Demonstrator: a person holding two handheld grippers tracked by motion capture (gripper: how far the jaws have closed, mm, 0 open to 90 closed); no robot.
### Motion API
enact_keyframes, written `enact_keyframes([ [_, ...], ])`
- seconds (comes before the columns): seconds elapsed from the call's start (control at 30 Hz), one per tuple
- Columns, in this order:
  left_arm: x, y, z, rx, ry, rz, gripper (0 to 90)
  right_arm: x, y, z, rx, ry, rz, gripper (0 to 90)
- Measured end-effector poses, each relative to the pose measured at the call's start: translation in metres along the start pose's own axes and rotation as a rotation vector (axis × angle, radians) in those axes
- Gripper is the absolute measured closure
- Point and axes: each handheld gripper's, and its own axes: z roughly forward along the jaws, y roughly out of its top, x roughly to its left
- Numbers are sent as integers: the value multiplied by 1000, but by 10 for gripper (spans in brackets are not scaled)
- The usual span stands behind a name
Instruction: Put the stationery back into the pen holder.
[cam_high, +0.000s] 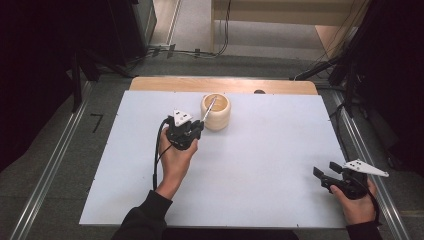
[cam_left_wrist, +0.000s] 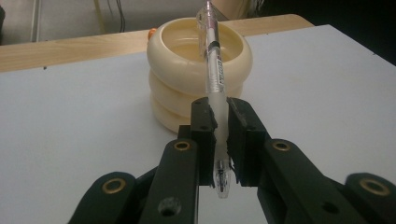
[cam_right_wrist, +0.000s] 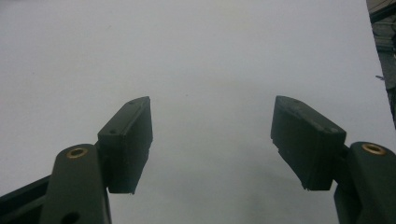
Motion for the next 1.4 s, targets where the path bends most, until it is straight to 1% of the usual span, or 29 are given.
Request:
enact_keyframes([
  [0.23, 0, 4, 9, 16, 9, 0, 816, 0, 0, 0, 2, 2, -1, 283],
  [0.57, 1, 7, 12, 23, 14, 2, 816, 0, 0, 0, 4, 3, -2, 283],
  [0.7, 1, 9, 13, 23, 15, 1, 815, 0, 0, 1, 1, 3, -8, 283],
  [0.9, 1, 10, 13, 21, 16, 0, 815, 0, 0, 1, 4, 5, -2, 283],
  [1.4, 2, 12, 13, 11, 16, -11, 813, 0, -1, 2, 6, 5, -6, 283],
])
